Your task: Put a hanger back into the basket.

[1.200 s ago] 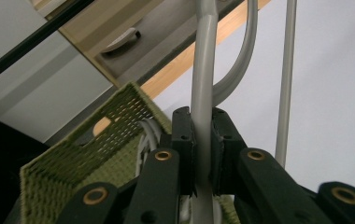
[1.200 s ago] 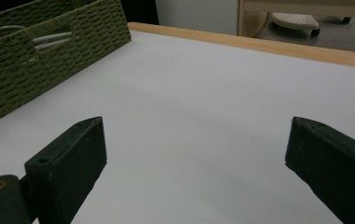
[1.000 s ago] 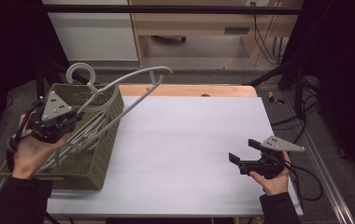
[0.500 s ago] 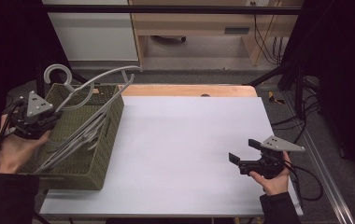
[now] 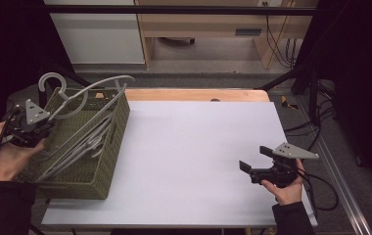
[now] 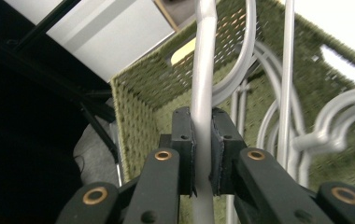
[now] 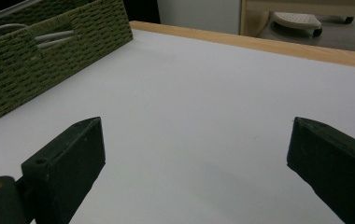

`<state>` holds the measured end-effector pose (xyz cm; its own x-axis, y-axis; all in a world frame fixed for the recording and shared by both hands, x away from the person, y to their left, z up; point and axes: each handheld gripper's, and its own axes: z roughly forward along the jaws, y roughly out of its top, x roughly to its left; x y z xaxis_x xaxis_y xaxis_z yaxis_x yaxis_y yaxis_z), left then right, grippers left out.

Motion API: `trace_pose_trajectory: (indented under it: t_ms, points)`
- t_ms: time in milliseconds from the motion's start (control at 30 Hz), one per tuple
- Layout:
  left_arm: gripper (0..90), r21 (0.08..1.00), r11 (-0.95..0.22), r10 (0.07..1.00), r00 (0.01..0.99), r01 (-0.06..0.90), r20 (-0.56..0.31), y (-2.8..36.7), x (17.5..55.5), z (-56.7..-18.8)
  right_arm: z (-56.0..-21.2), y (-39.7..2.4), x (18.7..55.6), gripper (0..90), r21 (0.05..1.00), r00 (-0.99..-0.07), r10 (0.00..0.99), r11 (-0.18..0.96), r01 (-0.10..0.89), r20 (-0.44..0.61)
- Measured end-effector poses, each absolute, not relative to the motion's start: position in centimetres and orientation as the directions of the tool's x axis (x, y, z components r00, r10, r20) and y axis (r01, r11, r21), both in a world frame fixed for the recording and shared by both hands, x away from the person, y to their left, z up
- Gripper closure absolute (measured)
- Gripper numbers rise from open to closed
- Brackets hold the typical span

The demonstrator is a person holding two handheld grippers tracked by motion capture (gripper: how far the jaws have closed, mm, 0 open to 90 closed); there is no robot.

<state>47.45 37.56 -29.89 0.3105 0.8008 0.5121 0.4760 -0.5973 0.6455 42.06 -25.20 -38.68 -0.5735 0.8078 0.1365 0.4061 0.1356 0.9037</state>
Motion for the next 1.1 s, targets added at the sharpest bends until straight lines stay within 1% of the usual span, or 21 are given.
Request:
trace_pose_trajectory:
  t_ms: [400,633,967,1033,1100]
  points:
    - [81.9,0.598,-0.587,0.798,0.265,0.546,0.541,40.3,47.5,-32.0,-38.7,-25.2,42.1,4.7,0.903,-0.577,0.805,0.141,0.406,0.134]
    - [81.9,0.578,-0.594,0.788,0.26,0.56,0.558,40.9,47.4,-33.4,-38.8,-25.1,42.1,4.8,0.903,-0.575,0.807,0.139,0.406,0.135]
    - [81.2,0.535,-0.621,0.765,0.295,0.573,0.572,40.1,48.0,-36.0,-38.8,-25.1,42.1,5.2,0.903,-0.58,0.804,0.147,0.404,0.129]
    - [81.3,0.52,-0.622,0.765,0.313,0.586,0.562,39.8,48.1,-36.3,-38.8,-25.0,42.1,5.3,0.902,-0.58,0.804,0.144,0.406,0.133]
    - [81.2,0.53,-0.607,0.781,0.319,0.592,0.537,39.8,48.0,-36.7,-38.8,-25.0,42.1,5.4,0.903,-0.581,0.803,0.143,0.406,0.134]
